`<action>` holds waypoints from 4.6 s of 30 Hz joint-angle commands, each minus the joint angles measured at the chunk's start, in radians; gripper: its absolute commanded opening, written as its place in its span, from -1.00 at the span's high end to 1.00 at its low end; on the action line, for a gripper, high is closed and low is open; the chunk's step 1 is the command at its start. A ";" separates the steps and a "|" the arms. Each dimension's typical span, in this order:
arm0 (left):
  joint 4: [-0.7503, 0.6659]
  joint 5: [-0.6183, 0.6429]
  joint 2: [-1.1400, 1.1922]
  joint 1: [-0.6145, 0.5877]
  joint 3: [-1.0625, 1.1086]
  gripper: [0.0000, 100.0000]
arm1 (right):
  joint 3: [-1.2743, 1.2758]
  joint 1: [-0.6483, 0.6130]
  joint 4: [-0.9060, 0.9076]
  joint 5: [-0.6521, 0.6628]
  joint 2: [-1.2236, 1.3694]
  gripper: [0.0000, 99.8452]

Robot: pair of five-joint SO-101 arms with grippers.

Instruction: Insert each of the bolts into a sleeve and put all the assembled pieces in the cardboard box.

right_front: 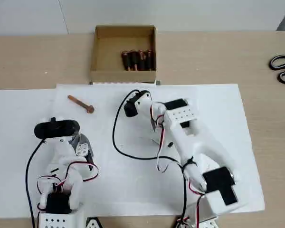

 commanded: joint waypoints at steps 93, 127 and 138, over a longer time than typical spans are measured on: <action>0.080 -2.157 1.765 -0.110 -1.383 0.99 | 0.137 0.627 0.452 -0.212 -0.776 0.99; -0.005 -1.900 2.033 -0.083 -1.409 0.78 | 0.137 0.628 0.453 -0.216 -0.766 0.99; 0.293 -1.904 1.869 -0.021 -1.428 0.82 | 0.137 0.628 0.455 -0.215 -0.774 0.99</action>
